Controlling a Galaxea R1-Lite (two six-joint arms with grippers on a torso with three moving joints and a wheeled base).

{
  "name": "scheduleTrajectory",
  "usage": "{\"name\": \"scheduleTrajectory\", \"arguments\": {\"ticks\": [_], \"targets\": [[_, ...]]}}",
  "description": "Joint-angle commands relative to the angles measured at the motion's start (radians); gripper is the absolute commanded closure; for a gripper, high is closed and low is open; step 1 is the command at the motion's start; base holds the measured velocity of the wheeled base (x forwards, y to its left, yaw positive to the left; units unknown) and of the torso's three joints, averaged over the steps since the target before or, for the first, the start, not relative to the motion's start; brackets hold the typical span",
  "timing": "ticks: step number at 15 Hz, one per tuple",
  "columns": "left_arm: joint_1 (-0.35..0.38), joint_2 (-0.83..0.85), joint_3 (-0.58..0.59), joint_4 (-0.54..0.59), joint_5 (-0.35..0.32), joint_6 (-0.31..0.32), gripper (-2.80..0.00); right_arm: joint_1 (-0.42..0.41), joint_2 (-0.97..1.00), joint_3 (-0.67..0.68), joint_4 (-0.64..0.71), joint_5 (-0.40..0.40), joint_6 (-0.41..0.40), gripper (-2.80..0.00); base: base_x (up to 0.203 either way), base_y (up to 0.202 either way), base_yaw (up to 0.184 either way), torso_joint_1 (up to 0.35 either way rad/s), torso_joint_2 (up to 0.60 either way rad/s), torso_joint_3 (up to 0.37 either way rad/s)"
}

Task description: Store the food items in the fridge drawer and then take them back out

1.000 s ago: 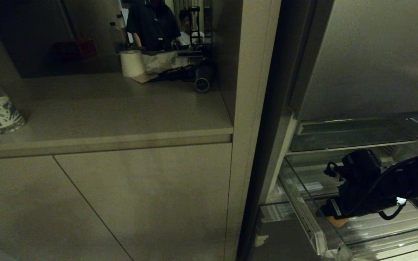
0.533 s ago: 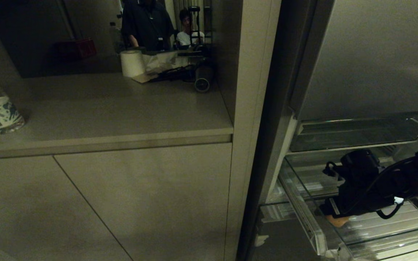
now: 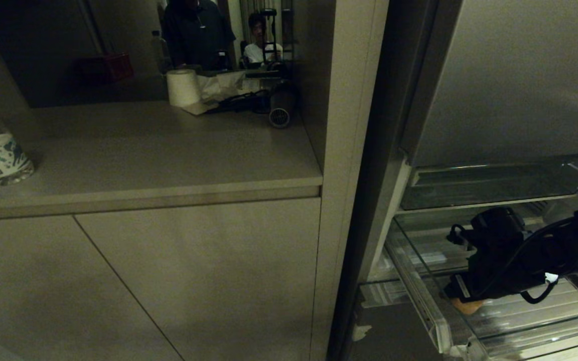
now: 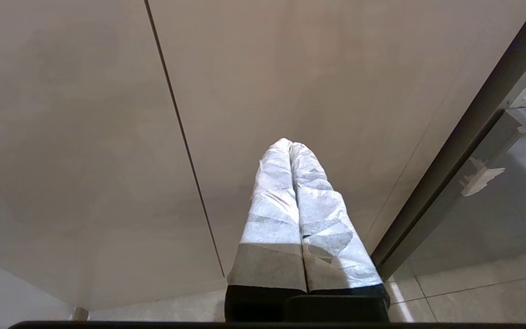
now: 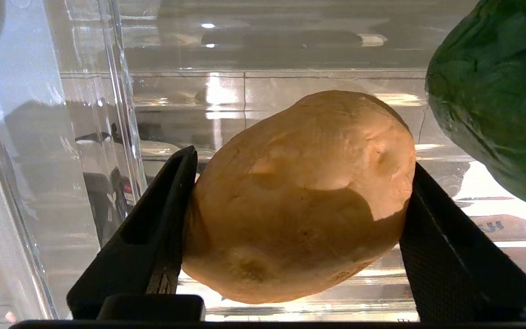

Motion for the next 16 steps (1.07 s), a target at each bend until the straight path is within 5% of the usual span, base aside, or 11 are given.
{"name": "scheduleTrajectory", "arguments": {"ticks": [1, 16], "targets": [[0.0, 0.0, 0.0, 0.001, 0.0, 0.0, 0.0, -0.001, -0.02, 0.006, 0.0, 0.0, -0.002, 0.0, 0.0, 0.0, 0.0, 0.0, 0.0, 0.0], [0.0, 0.0, 0.0, 0.001, 0.0, 0.0, 0.0, 0.007, -0.429, 0.258, -0.063, 0.002, 0.001, 0.0, 0.0, 0.0, 0.0, 0.0, 0.0, 0.0]]}}
